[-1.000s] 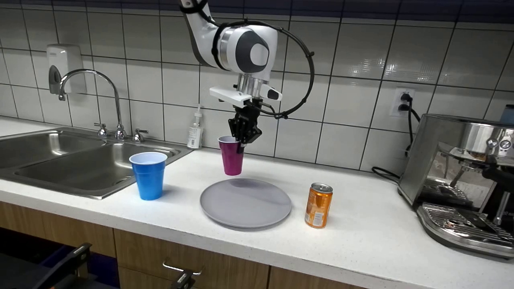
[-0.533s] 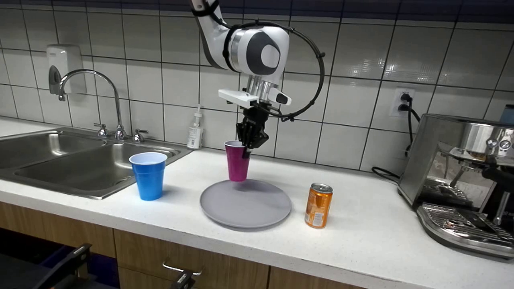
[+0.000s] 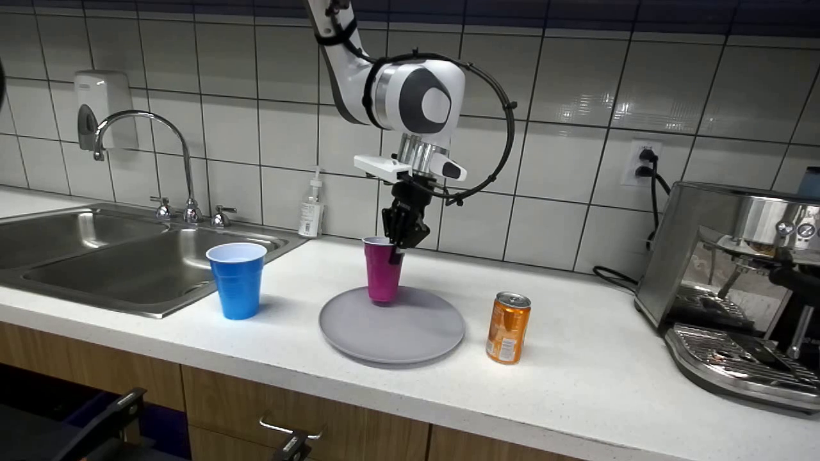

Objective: Remove the orange can from the plate then place the cups on the plate.

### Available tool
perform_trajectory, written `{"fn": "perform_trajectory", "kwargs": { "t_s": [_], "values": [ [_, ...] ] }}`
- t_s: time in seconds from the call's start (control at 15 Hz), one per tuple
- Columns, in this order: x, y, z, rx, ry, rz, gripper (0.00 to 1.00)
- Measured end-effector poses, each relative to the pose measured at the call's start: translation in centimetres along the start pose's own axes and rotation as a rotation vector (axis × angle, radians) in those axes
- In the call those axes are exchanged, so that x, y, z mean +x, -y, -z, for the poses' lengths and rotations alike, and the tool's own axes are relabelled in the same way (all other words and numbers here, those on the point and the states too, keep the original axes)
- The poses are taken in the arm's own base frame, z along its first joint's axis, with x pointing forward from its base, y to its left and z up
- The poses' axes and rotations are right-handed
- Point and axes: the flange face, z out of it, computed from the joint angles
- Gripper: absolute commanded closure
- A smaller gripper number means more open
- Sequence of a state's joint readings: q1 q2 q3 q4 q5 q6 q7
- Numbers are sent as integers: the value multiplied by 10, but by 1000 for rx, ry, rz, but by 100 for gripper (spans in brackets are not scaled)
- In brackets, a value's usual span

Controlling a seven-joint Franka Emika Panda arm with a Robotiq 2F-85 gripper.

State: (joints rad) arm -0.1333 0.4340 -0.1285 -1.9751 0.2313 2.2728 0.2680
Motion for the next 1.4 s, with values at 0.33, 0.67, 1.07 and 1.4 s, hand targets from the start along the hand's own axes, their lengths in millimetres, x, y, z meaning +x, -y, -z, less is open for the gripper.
{"fn": "perform_trajectory", "kwargs": {
  "t_s": [0.33,0.67,1.07,1.4],
  "values": [
    [3,2,-5,-4,4,-15,70],
    [2,4,-5,-8,2,-8,35],
    [1,6,2,-11,-11,8,0],
    [-5,5,27,-7,-46,59,0]
  ]
}}
